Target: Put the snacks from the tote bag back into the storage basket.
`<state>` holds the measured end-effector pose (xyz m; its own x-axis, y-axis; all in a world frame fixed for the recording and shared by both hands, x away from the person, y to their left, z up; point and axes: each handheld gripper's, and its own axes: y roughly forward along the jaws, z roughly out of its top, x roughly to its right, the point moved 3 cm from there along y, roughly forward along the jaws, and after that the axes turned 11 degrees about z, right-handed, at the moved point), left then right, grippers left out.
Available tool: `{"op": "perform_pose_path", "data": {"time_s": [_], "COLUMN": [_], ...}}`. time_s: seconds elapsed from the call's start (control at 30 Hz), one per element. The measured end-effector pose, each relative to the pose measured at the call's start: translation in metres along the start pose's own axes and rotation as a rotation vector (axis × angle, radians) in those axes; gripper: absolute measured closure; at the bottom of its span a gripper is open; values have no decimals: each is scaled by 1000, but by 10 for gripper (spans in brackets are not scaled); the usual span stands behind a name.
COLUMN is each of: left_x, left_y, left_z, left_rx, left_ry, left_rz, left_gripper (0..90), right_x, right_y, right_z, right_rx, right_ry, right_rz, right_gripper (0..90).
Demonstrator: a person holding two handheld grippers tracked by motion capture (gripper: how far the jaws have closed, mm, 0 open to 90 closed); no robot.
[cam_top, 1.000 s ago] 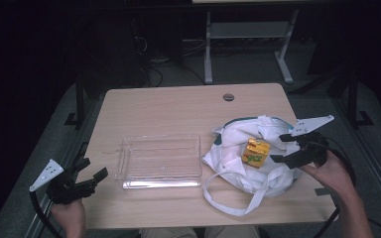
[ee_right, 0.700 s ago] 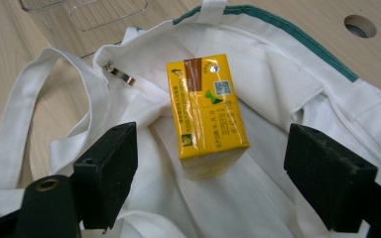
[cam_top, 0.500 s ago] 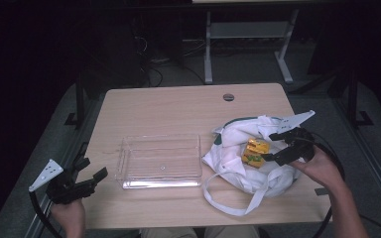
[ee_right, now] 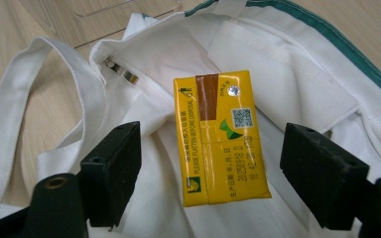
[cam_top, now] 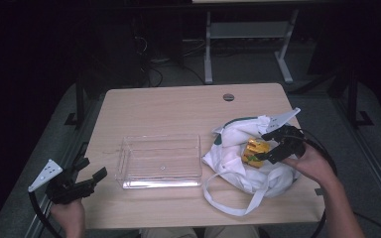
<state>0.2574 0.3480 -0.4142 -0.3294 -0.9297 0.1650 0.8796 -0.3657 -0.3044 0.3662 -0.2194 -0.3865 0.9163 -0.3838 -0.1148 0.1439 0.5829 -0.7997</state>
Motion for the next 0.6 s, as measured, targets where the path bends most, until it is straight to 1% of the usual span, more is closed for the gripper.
{"op": "perform_pose_path", "data": {"time_s": [0.03,0.17,0.2,0.27,0.37,0.47,0.6], "left_x": [0,0,0,0,0,0,0], "left_y": [0,0,0,0,0,0,0], "left_z": [0,0,0,0,0,0,0], "left_rx": [0,0,-3,1,1,2,2], "left_ry": [-1,0,7,-1,-1,-7,-7], "left_rz": [0,-2,-2,-1,0,0,-1], "left_gripper": [125,124,124,125,125,125,125], "right_x": [1,2,3,3,3,5,6], "right_y": [2,6,7,9,10,14,17], "right_z": [1,2,2,3,3,4,4], "right_rx": [-18,-32,-37,-44,-47,-65,-76], "right_ry": [-5,-10,-9,-12,-15,-18,-19], "right_rz": [-3,2,2,6,6,5,-2], "right_gripper": [244,258,261,268,277,292,310]}}
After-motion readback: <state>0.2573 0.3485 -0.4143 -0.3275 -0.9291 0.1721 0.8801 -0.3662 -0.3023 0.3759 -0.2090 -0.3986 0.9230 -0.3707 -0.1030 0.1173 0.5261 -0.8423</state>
